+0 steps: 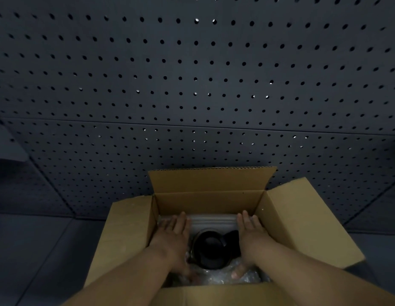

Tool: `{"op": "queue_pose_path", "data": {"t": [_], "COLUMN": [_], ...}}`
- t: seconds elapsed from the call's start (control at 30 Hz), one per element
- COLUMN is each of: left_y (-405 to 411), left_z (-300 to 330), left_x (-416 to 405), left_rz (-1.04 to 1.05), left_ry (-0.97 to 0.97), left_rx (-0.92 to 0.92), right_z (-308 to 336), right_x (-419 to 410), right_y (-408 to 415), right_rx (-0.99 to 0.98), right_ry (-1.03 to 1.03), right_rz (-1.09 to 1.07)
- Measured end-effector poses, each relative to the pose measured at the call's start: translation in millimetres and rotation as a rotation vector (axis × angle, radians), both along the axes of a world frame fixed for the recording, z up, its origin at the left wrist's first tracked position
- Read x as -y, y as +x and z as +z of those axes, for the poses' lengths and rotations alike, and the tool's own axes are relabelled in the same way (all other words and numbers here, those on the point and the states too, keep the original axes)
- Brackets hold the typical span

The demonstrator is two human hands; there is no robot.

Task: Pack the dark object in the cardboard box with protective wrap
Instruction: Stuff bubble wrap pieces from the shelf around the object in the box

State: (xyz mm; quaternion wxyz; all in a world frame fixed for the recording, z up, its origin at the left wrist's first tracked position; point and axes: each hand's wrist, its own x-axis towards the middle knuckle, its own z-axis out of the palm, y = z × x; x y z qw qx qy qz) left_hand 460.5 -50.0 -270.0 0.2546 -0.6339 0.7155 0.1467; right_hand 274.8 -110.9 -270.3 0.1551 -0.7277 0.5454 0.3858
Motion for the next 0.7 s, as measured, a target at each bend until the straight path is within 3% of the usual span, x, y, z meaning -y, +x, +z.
{"op": "queue_pose_path", "data": {"t": [0.37, 0.7], "left_y": [9, 5], "left_z": [-4, 6], "left_x": [10, 1], "left_rz": [-0.062, -0.078], "left_ry": [-0.003, -0.045], "left_rx": [0.0, 0.127], "right_z": [1, 10], "right_x": [-3, -11], "right_y": [5, 7], "right_rx": [0.009, 0.04], "right_ry": [-0.003, -0.016], "right_rz": [-0.063, -0.114]}}
